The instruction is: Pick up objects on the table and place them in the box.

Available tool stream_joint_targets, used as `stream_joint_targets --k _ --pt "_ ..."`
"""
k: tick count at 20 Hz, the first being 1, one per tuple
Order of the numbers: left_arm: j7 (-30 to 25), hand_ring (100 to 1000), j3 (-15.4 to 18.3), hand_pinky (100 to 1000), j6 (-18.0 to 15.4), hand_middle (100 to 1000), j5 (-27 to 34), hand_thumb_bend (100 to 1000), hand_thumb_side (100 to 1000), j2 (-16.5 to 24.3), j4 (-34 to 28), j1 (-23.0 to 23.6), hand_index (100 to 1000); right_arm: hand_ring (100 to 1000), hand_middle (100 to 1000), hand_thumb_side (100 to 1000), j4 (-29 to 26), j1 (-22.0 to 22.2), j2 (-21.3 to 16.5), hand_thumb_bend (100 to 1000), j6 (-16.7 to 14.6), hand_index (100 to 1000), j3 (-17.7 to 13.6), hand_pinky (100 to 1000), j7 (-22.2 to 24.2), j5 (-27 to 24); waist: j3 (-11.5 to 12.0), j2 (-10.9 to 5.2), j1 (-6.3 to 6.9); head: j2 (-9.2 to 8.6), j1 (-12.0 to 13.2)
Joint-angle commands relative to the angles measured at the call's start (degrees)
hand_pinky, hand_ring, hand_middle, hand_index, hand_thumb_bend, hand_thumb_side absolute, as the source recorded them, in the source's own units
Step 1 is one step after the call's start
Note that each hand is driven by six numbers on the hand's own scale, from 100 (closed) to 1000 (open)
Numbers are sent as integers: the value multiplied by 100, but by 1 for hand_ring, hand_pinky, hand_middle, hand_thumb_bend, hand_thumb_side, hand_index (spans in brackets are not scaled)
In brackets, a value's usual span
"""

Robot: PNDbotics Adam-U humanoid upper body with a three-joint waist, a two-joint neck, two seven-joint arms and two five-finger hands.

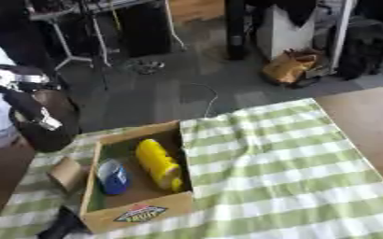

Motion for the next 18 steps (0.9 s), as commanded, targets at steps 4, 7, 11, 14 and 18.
stream_joint_targets --k 4,7,11,14,18 --pt "30 328 38 100 -122 372 -316 128 367 -193 255 -436 385 935 798 1000 -89 -113 -182 100 -301 697 48 762 -165 -116 -136 -109 13 -84 149" --pt "147 331 19 100 -188 372 -502 129 366 -334 443 -554 385 935 798 1000 -89 -141 -183 100 -316 697 58 761 -136 -151 -222 -94 31 -104 201" --pt "350 330 10 100 -248 372 -745 130 361 -524 736 -669 383 935 797 1000 -89 -183 -170 100 -326 696 74 761 -100 -180 -353 -69 49 -150 260" --pt "531 334 0 100 -299 373 -896 125 348 -656 934 -739 383 935 796 1000 -89 -213 -159 100 -338 696 91 760 -76 -197 -429 -49 55 -166 301" --pt "747 334 -18 100 -345 373 -1210 124 342 -782 1201 -742 382 934 796 1000 -89 -258 -147 100 -342 696 108 760 -44 -228 -488 -21 64 -198 306"
